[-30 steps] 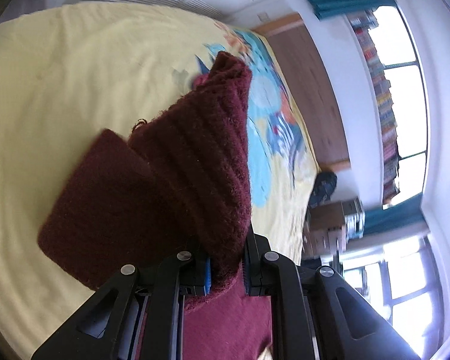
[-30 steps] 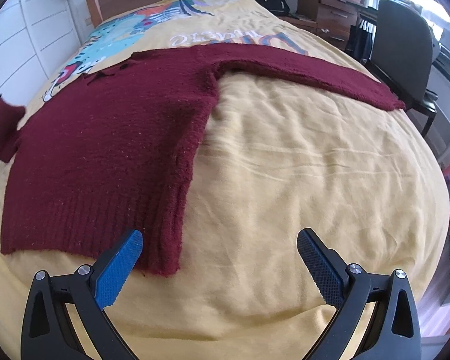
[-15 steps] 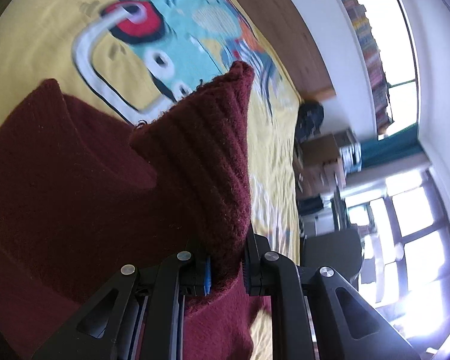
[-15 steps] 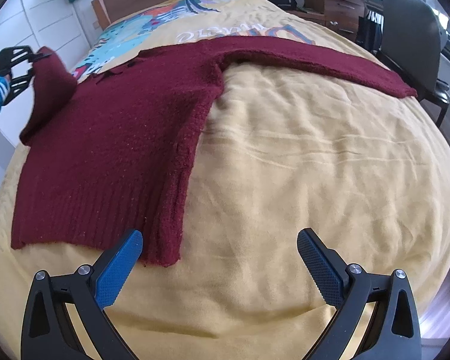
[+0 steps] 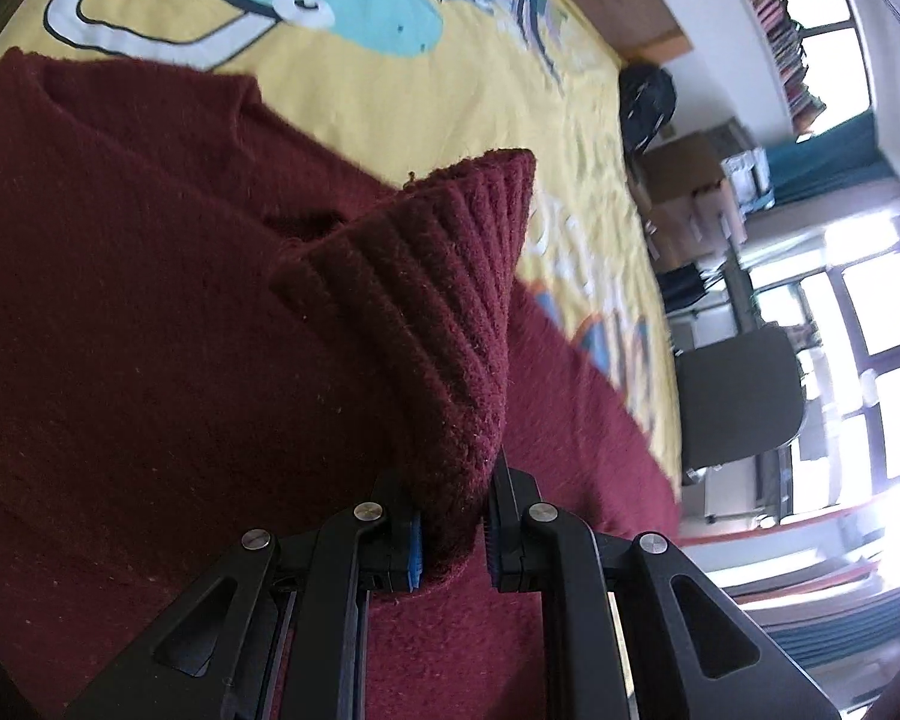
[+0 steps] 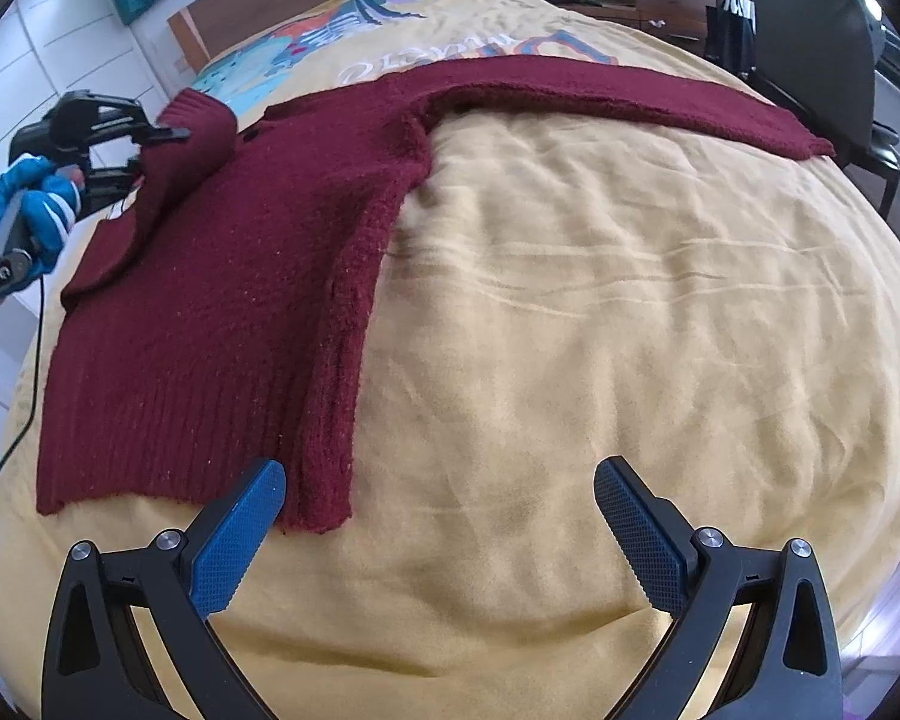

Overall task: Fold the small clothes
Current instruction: 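Carry the held sleeve with the left tool across the sweater body, then lower the sleeve onto the sweater body and open the left tool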

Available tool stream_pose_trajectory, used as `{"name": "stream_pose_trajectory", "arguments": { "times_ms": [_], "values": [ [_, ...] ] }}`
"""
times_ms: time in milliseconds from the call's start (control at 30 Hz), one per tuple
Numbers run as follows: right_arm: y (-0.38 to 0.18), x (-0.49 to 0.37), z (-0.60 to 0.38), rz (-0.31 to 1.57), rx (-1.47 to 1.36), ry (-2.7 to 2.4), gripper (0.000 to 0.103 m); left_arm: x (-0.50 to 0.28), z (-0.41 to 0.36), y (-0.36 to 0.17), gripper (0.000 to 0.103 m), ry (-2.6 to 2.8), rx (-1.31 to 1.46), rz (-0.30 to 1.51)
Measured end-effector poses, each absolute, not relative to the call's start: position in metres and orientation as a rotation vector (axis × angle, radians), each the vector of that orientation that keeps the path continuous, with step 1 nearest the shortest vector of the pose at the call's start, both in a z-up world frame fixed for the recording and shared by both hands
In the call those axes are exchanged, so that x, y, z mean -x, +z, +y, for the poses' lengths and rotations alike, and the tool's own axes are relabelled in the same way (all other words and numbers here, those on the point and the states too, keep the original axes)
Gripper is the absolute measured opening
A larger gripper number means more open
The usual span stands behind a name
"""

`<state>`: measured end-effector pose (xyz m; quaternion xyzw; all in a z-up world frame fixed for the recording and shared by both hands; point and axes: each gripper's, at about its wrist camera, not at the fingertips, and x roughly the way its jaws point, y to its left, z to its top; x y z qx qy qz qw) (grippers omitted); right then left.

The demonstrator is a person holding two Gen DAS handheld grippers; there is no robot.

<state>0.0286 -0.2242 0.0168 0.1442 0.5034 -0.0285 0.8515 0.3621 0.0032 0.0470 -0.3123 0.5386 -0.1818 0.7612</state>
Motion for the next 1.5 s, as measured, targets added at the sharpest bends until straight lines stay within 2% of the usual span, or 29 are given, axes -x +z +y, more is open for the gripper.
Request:
{"name": "stream_pose_trajectory", "arguments": {
  "times_ms": [433, 467, 500, 567, 667, 800, 900, 1233, 1400, 1500],
  "values": [
    [0.014, -0.028, -0.226, 1.07, -0.32, -0.063, 0.103, -0.363, -0.034, 0.03, 0.014, -0.366, 0.592, 1.238],
    [0.014, -0.028, -0.226, 1.071, -0.32, -0.062, 0.103, -0.362, -0.036, 0.029, 0.017, -0.369, 0.586, 1.239],
    [0.014, -0.028, -0.226, 1.071, -0.32, -0.062, 0.103, -0.36, -0.04, 0.028, 0.027, -0.377, 0.578, 1.244],
    [0.013, -0.029, -0.225, 1.074, -0.319, -0.06, 0.103, -0.358, -0.042, 0.026, 0.036, -0.403, 0.589, 1.26],
    [0.014, -0.028, -0.225, 1.073, -0.318, -0.06, 0.103, -0.355, -0.047, 0.027, 0.04, -0.447, 0.58, 1.278],
    [0.014, -0.027, -0.226, 1.068, -0.322, -0.063, 0.103, -0.351, -0.045, 0.035, 0.04, -0.47, 0.56, 1.257],
    [0.015, -0.027, -0.226, 1.065, -0.323, -0.064, 0.103, -0.347, -0.043, 0.042, 0.04, -0.393, 0.446, 1.19],
    [0.018, -0.024, -0.226, 1.051, -0.325, -0.067, 0.103, -0.317, -0.08, 0.016, 0.04, -0.336, 0.181, 1.211],
    [0.02, -0.021, -0.228, 1.043, -0.336, -0.069, 0.103, -0.311, -0.086, 0.027, 0.04, -0.343, 0.15, 1.163],
    [0.022, -0.022, -0.23, 1.041, -0.345, -0.071, 0.103, -0.307, -0.082, 0.013, 0.04, -0.34, 0.167, 1.213]
  ]
}}
